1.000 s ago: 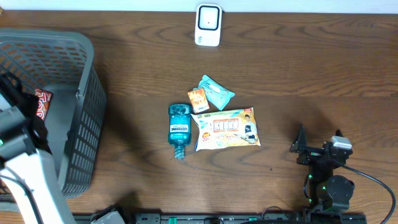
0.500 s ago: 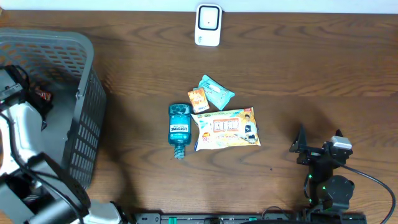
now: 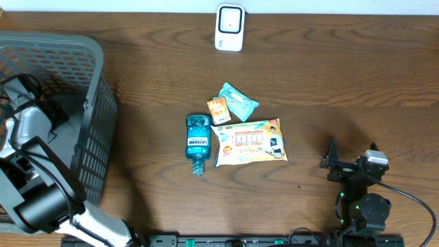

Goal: Scan the item barcode
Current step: 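Reach the left gripper into the basket and grasp the red TOP bar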

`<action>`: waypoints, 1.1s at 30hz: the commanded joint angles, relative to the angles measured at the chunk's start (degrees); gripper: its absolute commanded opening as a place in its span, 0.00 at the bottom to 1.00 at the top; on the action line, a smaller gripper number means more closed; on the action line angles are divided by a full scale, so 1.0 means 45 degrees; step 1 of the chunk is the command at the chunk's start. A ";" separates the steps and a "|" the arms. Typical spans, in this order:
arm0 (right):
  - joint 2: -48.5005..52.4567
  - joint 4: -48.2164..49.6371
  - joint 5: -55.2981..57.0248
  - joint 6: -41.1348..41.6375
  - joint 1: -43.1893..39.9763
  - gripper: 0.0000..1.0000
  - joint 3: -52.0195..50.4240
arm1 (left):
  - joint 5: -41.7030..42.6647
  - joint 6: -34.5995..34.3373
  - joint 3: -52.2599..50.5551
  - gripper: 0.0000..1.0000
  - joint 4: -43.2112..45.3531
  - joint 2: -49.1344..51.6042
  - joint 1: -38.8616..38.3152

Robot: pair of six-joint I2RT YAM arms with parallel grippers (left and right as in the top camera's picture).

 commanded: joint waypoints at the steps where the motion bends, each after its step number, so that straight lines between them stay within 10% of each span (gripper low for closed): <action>1: -0.0053 -0.0010 0.0053 -0.0165 0.0015 0.99 -0.0039 | 0.0389 0.0204 -0.0102 0.80 0.0044 0.0743 0.0044; 5: -0.0053 -0.0010 0.0053 -0.0165 0.0015 0.99 -0.0039 | 0.0471 -0.0452 -0.0121 0.68 -0.0107 0.1297 0.0044; 7: -0.0053 -0.0010 0.0058 -0.0170 0.0015 0.99 -0.0039 | 0.1472 -0.0617 -0.0126 0.39 -0.0457 0.1632 0.0044; 13: -0.0053 -0.0010 0.0053 -0.0165 0.0015 0.99 -0.0039 | 0.2336 -0.1389 -0.0126 0.08 -0.1214 0.1778 0.0039; 33: -0.0053 -0.0010 0.0058 -0.0165 0.0015 0.99 -0.0039 | 0.2341 -0.4221 -0.0121 0.07 -0.2341 -0.4483 0.0029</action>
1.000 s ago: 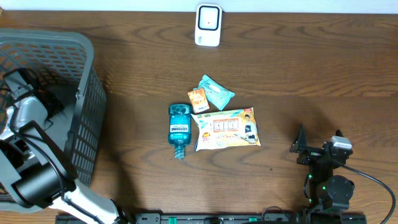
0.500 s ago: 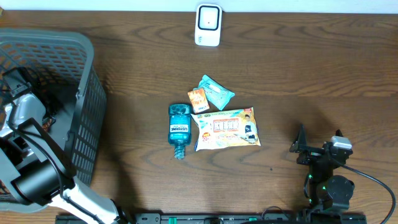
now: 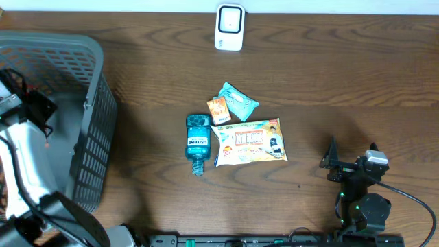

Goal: Scan the item barcode
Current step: 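Reach the left gripper into the basket and grasp the red TOP bar, then lift the red TOP bar out and set it right of the wipes pack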

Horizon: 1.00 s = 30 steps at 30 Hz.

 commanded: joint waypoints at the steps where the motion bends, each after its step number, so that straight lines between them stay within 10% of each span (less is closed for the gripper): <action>1: -0.0053 -0.0015 0.0063 -0.0170 0.0015 0.99 -0.0039 | 0.0039 -0.1137 0.0078 0.07 -0.0461 -0.0044 0.0019; 19: -0.0053 -0.0015 0.0063 -0.0165 0.0015 0.99 -0.0039 | 0.3405 -0.2200 0.0078 0.07 -0.0685 -0.3439 -0.0427; 30: -0.0053 -0.0015 0.0058 -0.0165 0.0015 0.99 -0.0039 | 0.4109 -0.2671 0.0078 0.07 -0.0505 -0.6455 -0.3487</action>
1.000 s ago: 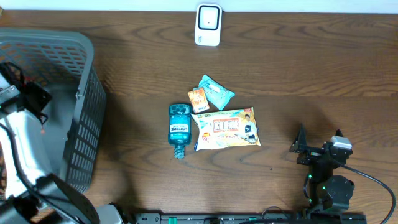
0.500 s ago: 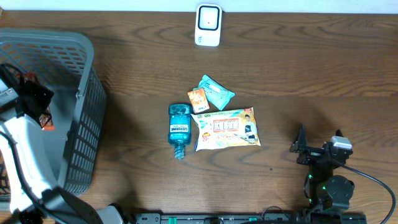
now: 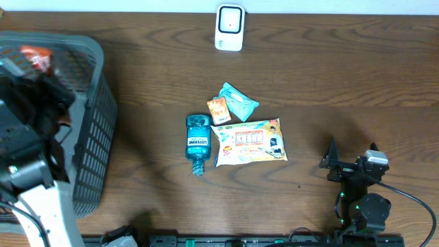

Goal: Scan the item barcode
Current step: 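Lift the red TOP bar out and set it right of the wipes pack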

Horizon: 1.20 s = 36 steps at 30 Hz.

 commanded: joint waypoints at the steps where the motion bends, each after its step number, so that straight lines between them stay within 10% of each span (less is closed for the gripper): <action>1: -0.0053 -0.0010 0.0058 -0.0165 0.0015 0.99 -0.0039 | 0.0646 -0.0219 0.0078 0.07 0.0180 -0.0685 -0.1462; 23: -0.0053 -0.0010 0.0053 -0.0170 0.0015 0.99 -0.0039 | 0.0554 -0.0568 0.0073 0.07 0.3599 0.3769 -1.1414; 36: -0.0053 -0.0010 0.0058 -0.0165 0.0015 0.99 -0.0039 | 0.0549 -0.9539 0.0073 0.08 0.9345 0.9423 -1.5076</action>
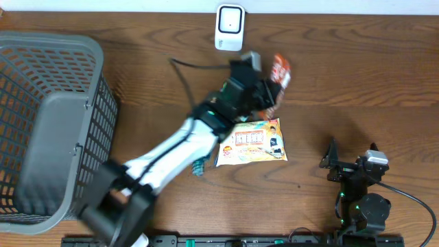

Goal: Scan the item barcode
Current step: 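Lift the red TOP bar out and set it right of the wipes pack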

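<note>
My left arm stretches from the lower left across the middle of the table in the overhead view. Its gripper is shut on an orange-red snack packet, held above the table to the right of and a little nearer than the white barcode scanner at the far edge. The packet is tilted, its printed face up. My right gripper rests low at the right front with nothing near its fingers; whether it is open is unclear.
A grey mesh basket fills the left side. A yellow snack bag lies mid-table. The left arm covers most of a blue mouthwash bottle and hides the other small items around it.
My left arm was over the basket's far corner with the orange-red packet. It now reaches across the table and holds the packet near the scanner. The right arm has not moved.
At first my left gripper was down inside the basket, and a second later it was still there, further back. Then it stood over the basket's far corner with an orange-red packet. Now the packet is held beside the scanner and the basket shows nothing inside.
</note>
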`<action>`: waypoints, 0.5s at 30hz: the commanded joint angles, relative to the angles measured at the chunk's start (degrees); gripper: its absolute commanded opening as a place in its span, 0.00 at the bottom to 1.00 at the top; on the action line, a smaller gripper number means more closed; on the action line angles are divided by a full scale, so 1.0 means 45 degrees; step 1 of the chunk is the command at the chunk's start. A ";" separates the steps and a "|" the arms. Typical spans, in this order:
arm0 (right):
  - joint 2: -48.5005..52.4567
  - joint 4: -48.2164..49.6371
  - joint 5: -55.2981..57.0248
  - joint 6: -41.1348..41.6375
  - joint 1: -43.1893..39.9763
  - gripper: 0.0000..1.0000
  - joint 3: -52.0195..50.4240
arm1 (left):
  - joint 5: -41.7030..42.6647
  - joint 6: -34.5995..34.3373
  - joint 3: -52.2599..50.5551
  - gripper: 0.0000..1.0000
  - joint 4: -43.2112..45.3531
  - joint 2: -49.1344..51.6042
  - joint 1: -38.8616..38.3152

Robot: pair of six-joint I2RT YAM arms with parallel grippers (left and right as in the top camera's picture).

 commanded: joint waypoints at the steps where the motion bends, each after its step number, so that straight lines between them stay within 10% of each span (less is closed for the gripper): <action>1: -0.0053 -0.0019 0.0058 -0.0165 0.0015 0.99 -0.0034 | -0.0044 -0.3565 0.0078 0.07 0.0597 0.1059 -0.1185; 15: -0.0053 -0.0019 0.0063 -0.0165 0.0015 0.99 -0.0034 | -0.2234 -0.4138 0.0078 0.08 -0.0024 0.2074 -0.3026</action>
